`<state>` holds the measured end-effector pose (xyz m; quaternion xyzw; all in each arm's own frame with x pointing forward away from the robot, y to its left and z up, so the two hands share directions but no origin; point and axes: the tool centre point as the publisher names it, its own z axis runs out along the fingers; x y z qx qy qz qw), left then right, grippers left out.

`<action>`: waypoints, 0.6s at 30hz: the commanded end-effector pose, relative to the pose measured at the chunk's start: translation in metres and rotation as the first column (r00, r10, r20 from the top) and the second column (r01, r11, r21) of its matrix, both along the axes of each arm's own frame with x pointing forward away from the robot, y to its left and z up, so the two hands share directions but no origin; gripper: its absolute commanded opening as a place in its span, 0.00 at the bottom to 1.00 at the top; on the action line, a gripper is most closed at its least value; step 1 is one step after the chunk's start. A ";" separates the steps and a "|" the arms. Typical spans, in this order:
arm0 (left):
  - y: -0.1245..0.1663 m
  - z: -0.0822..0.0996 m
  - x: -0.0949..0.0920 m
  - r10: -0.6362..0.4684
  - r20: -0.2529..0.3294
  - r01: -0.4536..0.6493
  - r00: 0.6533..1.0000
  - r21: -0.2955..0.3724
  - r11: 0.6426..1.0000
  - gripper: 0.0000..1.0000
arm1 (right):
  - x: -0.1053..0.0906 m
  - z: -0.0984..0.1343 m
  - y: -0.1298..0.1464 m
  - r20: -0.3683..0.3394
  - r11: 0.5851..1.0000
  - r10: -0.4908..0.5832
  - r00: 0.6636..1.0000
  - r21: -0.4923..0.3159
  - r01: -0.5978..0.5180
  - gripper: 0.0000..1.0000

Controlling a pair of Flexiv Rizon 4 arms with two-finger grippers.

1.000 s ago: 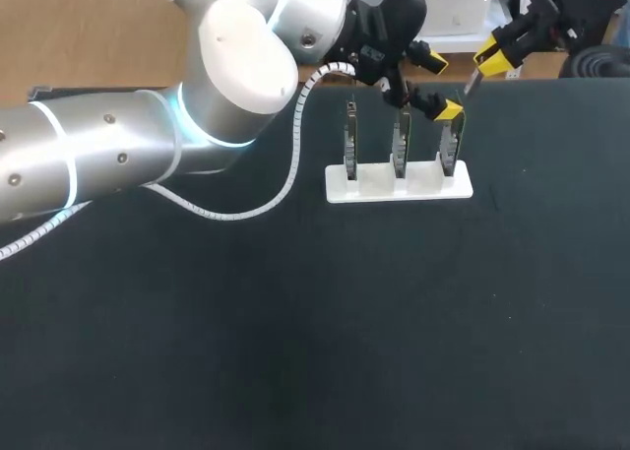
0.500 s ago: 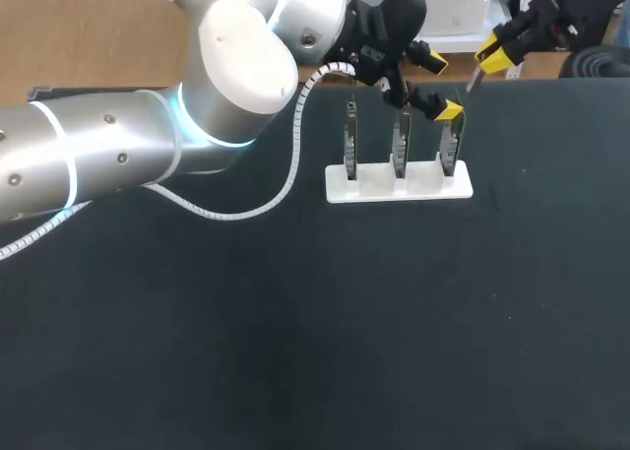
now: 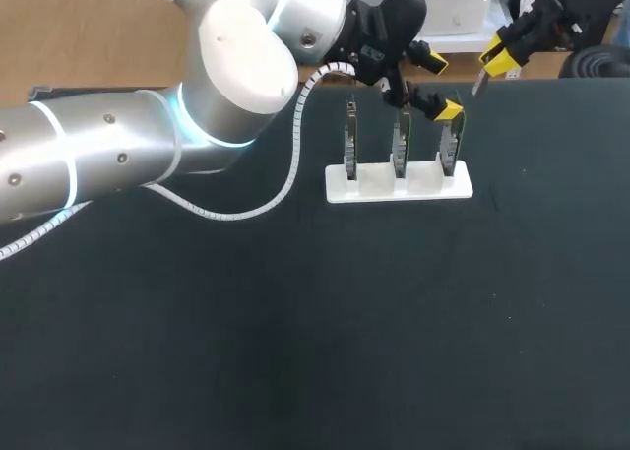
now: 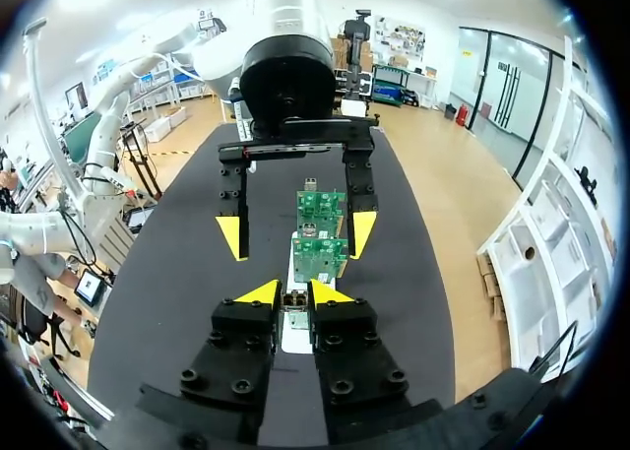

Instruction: Pick up the optical module with the left hand, and insert it into the network port with the right hand.

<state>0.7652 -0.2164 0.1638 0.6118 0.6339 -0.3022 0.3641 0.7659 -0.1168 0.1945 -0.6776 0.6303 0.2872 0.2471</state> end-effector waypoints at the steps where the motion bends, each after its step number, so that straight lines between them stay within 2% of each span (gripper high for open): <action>1: 0.001 0.000 -0.001 0.001 0.002 -0.001 1.000 0.000 1.000 1.00 | 0.004 -0.001 0.004 0.000 0.999 0.017 1.000 -0.028 -0.017 0.00; 18: 0.001 0.000 -0.001 0.001 0.002 -0.001 1.000 0.000 1.000 1.00 | 0.008 -0.010 0.010 -0.019 0.998 0.028 0.999 -0.051 -0.029 0.00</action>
